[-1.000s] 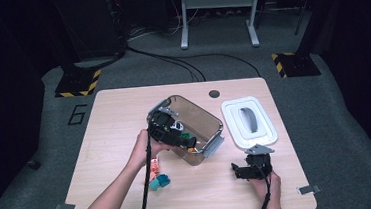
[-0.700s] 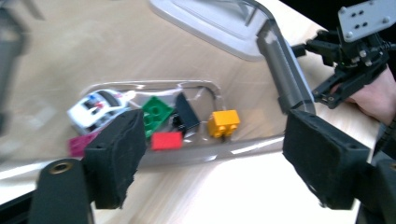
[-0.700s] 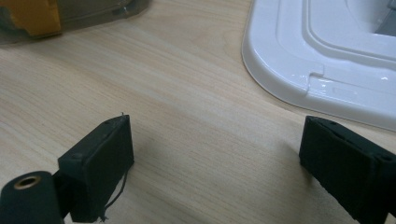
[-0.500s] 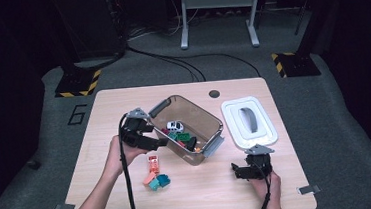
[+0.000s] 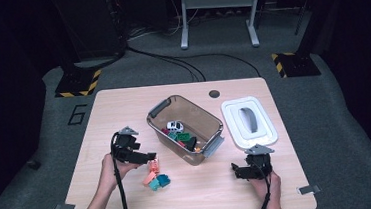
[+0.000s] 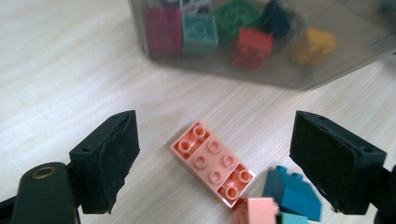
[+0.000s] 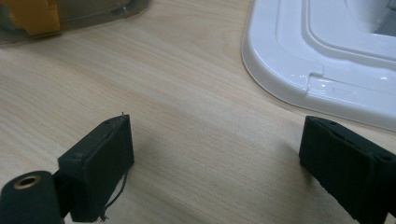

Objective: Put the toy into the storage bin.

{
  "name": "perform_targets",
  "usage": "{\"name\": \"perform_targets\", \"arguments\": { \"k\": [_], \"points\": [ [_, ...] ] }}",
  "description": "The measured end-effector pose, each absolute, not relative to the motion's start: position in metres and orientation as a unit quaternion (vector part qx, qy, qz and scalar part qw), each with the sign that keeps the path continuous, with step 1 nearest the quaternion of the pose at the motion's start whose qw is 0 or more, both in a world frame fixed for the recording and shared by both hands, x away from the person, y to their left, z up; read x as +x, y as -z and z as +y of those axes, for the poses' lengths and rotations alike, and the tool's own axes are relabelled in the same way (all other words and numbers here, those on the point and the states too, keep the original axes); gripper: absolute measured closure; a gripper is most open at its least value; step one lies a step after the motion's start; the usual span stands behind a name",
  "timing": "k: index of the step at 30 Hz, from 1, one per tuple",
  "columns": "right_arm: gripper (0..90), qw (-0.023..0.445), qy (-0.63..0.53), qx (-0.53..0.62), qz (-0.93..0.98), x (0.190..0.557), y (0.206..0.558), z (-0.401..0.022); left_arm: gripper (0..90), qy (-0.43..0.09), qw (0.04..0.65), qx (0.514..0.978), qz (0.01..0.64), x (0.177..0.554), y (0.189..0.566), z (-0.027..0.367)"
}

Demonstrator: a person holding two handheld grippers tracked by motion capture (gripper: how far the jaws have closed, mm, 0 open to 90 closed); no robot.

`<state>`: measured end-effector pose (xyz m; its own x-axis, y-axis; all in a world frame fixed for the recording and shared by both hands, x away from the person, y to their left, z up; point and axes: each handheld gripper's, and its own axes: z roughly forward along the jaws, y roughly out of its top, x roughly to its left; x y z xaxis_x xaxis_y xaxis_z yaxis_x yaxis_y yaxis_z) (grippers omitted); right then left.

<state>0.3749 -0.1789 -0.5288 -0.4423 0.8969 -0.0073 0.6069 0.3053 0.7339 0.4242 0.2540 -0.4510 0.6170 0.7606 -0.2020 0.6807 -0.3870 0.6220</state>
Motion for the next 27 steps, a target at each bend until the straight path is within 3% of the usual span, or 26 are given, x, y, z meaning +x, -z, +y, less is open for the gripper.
{"name": "perform_targets", "arguments": {
  "k": [11, 18, 22, 27],
  "points": [
    [9.3, 0.213, -0.338, 0.485, 0.778, 0.375, 0.529, -0.179, 16.8, -0.049, 0.304, 0.837, 0.452, 0.433, 0.492, 0.242],
    [9.3, 0.214, -0.338, 0.485, 0.778, 0.374, 0.529, -0.179, 26.0, -0.051, 0.286, 0.847, 0.444, 0.432, 0.501, 0.235],
    [9.3, 0.214, -0.338, 0.485, 0.778, 0.374, 0.529, -0.179, 39.5, -0.054, 0.285, 0.854, 0.433, 0.431, 0.500, 0.235],
    [9.3, 0.214, -0.338, 0.485, 0.778, 0.374, 0.529, -0.179, 44.7, -0.058, 0.283, 0.861, 0.420, 0.432, 0.500, 0.237]
  ]
}}
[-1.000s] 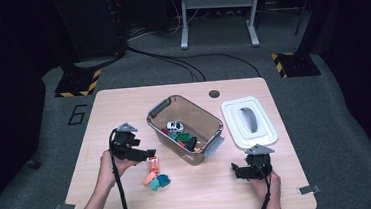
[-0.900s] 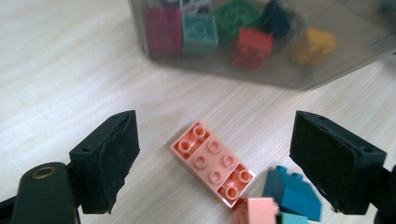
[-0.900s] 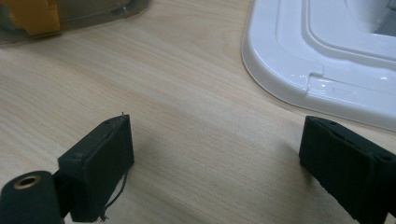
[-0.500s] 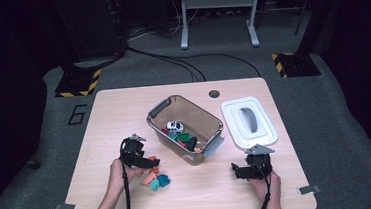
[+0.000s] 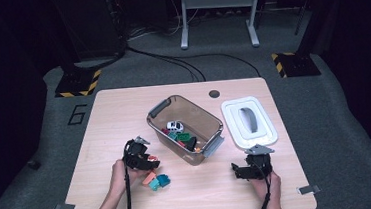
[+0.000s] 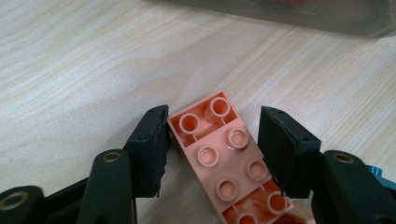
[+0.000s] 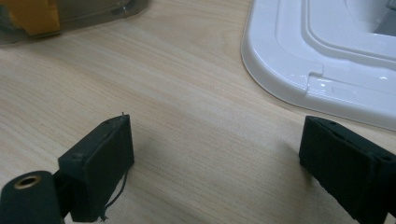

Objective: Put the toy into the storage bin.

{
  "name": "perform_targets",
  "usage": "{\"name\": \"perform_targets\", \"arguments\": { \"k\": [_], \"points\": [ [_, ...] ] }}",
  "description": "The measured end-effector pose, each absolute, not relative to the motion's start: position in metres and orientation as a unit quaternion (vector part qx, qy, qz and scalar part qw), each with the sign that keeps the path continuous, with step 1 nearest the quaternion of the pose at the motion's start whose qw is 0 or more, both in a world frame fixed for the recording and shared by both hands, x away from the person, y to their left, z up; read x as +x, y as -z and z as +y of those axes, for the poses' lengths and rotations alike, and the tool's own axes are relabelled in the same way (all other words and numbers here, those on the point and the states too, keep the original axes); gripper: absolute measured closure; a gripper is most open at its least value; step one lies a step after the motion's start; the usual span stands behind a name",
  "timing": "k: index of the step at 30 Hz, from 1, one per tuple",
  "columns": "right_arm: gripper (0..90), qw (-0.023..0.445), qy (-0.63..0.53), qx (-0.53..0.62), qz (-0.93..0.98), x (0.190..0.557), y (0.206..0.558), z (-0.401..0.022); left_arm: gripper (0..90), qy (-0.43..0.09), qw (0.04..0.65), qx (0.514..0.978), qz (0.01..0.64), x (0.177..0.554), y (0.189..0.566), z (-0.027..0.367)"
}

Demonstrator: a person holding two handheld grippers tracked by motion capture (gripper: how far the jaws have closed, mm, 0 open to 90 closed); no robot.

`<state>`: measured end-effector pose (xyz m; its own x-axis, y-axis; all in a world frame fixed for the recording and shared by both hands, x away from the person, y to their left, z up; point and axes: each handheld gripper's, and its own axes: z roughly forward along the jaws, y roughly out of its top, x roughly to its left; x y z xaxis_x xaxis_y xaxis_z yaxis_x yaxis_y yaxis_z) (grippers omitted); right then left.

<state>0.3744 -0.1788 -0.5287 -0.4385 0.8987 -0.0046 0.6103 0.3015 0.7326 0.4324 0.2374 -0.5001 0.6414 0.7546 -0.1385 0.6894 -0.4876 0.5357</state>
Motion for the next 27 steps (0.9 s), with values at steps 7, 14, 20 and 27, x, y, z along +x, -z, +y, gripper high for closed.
{"name": "perform_targets", "arguments": {
  "k": [7, 14, 20, 27],
  "points": [
    [9.3, 0.213, -0.338, 0.485, 0.778, 0.374, 0.529, -0.179, 46.9, -0.055, 0.281, 0.868, 0.406, 0.435, 0.500, 0.242],
    [9.3, 0.214, -0.338, 0.485, 0.778, 0.374, 0.529, -0.179, 48.0, -0.047, 0.266, 0.879, 0.393, 0.439, 0.498, 0.247],
    [9.3, 0.213, -0.338, 0.485, 0.778, 0.374, 0.529, -0.179, 39.1, -0.050, 0.249, 0.882, 0.396, 0.438, 0.495, 0.246],
    [9.3, 0.214, -0.338, 0.485, 0.778, 0.374, 0.529, -0.179, 52.8, -0.053, 0.249, 0.886, 0.388, 0.436, 0.492, 0.250]
  ]
}}
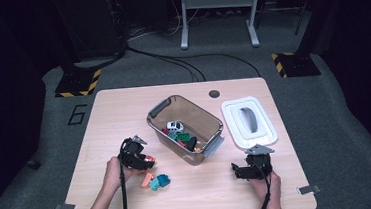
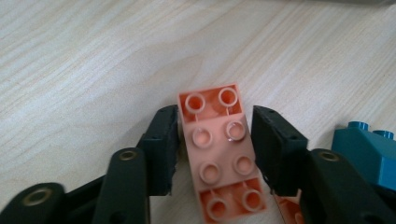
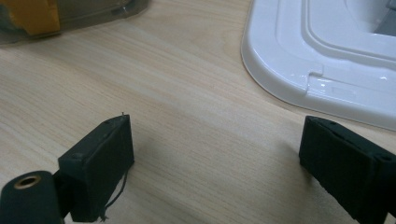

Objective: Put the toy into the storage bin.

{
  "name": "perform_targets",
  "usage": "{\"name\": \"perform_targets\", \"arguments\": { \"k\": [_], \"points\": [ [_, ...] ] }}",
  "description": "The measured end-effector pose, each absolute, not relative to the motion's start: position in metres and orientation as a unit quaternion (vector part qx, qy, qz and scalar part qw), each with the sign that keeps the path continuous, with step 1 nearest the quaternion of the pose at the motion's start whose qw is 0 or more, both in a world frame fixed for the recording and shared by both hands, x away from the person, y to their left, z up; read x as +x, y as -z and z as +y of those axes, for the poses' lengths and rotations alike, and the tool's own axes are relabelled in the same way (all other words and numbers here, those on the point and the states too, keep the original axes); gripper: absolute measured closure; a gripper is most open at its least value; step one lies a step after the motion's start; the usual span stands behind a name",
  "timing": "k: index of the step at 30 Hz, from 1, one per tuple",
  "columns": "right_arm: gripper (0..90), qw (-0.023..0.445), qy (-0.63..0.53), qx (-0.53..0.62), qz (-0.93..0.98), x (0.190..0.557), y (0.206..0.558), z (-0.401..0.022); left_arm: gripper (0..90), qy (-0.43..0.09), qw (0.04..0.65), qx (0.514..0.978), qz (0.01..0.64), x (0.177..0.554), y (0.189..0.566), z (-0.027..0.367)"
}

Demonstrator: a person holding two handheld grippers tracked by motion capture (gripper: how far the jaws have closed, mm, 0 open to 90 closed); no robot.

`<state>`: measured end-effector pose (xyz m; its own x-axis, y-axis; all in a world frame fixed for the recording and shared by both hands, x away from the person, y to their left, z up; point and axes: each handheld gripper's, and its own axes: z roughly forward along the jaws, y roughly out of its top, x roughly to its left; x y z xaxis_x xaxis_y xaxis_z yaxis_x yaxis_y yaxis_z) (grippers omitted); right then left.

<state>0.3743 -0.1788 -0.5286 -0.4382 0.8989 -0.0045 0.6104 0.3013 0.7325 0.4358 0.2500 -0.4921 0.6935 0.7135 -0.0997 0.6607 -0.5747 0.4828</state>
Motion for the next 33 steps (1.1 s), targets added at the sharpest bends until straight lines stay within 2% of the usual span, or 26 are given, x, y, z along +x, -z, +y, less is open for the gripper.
{"name": "perform_targets", "arguments": {
  "k": [5, 9, 13, 21, 33],
  "points": [
    [9.3, 0.214, -0.338, 0.485, 0.778, 0.374, 0.529, -0.179, 56.3, -0.054, 0.249, 0.886, 0.387, 0.437, 0.492, 0.251],
    [9.3, 0.214, -0.338, 0.485, 0.778, 0.374, 0.529, -0.179, 47.6, -0.050, 0.253, 0.884, 0.390, 0.442, 0.490, 0.248],
    [9.4, 0.213, -0.338, 0.485, 0.778, 0.374, 0.529, -0.179, 48.7, -0.050, 0.246, 0.885, 0.392, 0.446, 0.491, 0.243],
    [9.4, 0.212, -0.338, 0.484, 0.778, 0.374, 0.529, -0.179, 58.5, -0.059, 0.246, 0.884, 0.393, 0.449, 0.491, 0.242],
    [9.5, 0.212, -0.339, 0.486, 0.777, 0.374, 0.529, -0.179, 58.8, -0.083, 0.296, 0.863, 0.400, 0.446, 0.464, 0.252]
  ]
}}
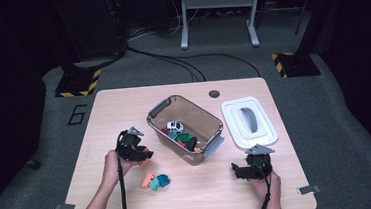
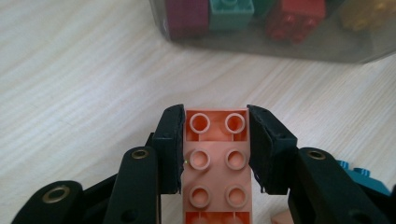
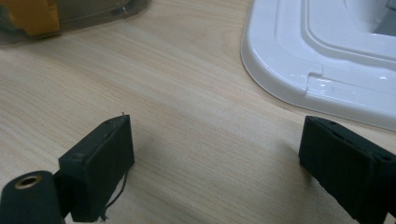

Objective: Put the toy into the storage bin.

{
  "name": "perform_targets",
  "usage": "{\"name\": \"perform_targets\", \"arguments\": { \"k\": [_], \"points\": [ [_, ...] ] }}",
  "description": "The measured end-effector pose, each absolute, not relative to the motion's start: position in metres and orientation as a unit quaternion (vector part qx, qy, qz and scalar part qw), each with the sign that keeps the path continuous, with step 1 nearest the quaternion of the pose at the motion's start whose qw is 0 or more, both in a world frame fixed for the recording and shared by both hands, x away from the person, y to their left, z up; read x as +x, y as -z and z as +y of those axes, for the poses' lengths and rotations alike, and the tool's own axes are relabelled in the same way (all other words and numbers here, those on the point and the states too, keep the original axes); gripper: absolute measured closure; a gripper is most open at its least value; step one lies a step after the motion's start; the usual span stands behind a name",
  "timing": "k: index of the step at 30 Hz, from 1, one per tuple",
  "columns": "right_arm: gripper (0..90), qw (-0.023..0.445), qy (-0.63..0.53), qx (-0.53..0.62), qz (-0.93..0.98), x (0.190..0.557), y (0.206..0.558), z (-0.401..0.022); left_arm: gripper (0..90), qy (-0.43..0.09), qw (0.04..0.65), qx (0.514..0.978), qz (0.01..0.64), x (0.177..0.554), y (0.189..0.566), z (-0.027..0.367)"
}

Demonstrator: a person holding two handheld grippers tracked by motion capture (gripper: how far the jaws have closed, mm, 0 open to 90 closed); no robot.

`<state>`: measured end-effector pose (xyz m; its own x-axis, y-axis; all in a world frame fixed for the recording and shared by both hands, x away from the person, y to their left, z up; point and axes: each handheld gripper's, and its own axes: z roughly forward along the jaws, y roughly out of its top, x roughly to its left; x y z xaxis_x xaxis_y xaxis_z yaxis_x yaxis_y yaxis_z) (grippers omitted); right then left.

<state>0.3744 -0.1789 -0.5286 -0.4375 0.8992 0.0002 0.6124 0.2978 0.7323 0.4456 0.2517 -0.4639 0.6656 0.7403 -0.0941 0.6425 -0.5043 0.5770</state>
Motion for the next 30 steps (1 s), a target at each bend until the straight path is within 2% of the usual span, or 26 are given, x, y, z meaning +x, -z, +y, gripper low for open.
{"name": "perform_targets", "arguments": {
  "k": [18, 30],
  "points": [
    [9.6, 0.212, -0.338, 0.487, 0.777, 0.374, 0.529, -0.179, 58.9, -0.111, 0.343, 0.852, 0.381, 0.454, 0.401, 0.251],
    [9.6, 0.212, -0.339, 0.487, 0.777, 0.374, 0.529, -0.179, 58.9, -0.132, 0.355, 0.853, 0.360, 0.463, 0.370, 0.225]
  ]
}}
